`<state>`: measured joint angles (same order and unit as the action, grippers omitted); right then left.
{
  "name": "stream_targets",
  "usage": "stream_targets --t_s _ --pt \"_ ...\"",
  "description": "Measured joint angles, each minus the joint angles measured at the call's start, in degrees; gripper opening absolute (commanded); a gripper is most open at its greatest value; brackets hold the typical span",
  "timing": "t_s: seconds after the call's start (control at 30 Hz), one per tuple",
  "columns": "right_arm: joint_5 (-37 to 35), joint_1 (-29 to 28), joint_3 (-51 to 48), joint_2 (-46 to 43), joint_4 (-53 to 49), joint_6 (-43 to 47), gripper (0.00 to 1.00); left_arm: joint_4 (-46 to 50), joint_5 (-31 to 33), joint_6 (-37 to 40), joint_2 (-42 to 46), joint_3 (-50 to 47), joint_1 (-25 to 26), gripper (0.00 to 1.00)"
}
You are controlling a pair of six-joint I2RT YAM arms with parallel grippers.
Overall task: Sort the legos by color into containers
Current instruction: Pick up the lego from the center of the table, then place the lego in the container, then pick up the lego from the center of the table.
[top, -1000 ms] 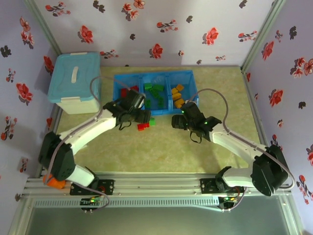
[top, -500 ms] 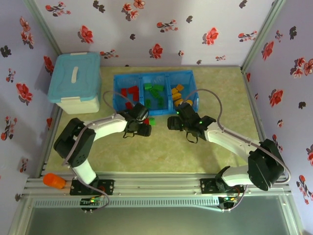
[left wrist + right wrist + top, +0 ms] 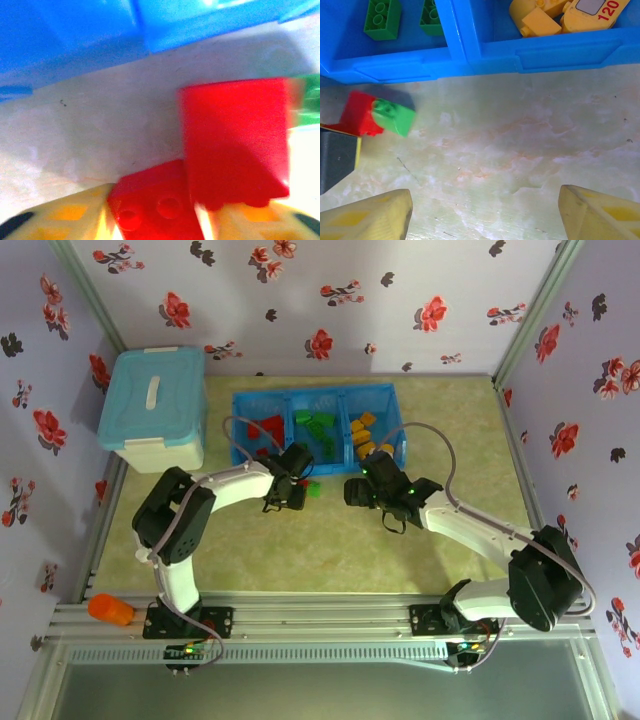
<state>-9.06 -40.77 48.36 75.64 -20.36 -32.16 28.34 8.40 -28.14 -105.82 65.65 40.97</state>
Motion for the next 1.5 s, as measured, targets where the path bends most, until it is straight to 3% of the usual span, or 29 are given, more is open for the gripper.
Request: stream_targets --t_s 0.3,0.43,0.57,0.63,0.67,0.7,0.73,0.83,0.97,1.07,1.13,1.27,1.5 --pt "-0.2 0.0 -0.5 0.0 0.3 0.0 0.76 3.0 1.0 -0.3 4.9 -3.1 0.0 0.26" --pt "-0.2 0.0 -0.6 -0.1 0.5 0.0 0.76 5.4 1.1 -0.2 12.9 -3.5 -1.0 0.26" --pt "-0.1 0.0 -0.6 -0.1 0.9 -0.3 0.77 7.2 1.4 1.2 17.6 0.9 -5.6 0.28" --pt "-0.1 0.0 -0.6 -0.1 0.9 -0.7 0.77 7.3 1.7 2.3 17.1 4.8 -8.9 0.35" --pt "-0.1 -0.1 -0.6 -0.1 1.0 -0.9 0.78 7.5 1.8 3.1 16.3 7.0 -10.5 0.48" --pt "-0.1 -0.2 -0.6 -0.1 1.0 -1.1 0.78 7.6 2.0 3.7 15.2 9.0 -11.8 0.71" --pt "0.0 -0.4 -0.6 -0.1 1.0 -1.2 0.78 7.7 2.1 4.4 13.6 11.5 -13.1 0.86" --pt "0.1 -1.3 -0.6 -0.1 1.0 -1.5 0.78 8.6 2.6 5.5 8.5 17.4 -15.5 0.92" --pt "0.0 -2.2 -0.4 0.1 1.0 -1.5 0.78 9.9 3.6 6.1 7.8 17.8 -13.9 0.88" --pt "0.0 -2.3 0.1 0.9 1.0 -1.5 0.78 9.5 4.2 5.2 11.2 14.1 -9.2 0.71" --pt "0.0 -2.3 0.4 1.6 1.0 -1.5 0.77 8.8 4.2 4.2 13.9 10.3 -5.4 0.66" --pt "-0.6 -2.3 1.6 4.3 1.0 -1.6 0.76 6.8 3.3 1.8 15.8 3.6 0.5 0.66" --pt "-1.9 -2.3 2.0 4.6 1.0 -2.4 0.76 3.3 2.1 -0.4 7.5 1.9 2.6 0.70"
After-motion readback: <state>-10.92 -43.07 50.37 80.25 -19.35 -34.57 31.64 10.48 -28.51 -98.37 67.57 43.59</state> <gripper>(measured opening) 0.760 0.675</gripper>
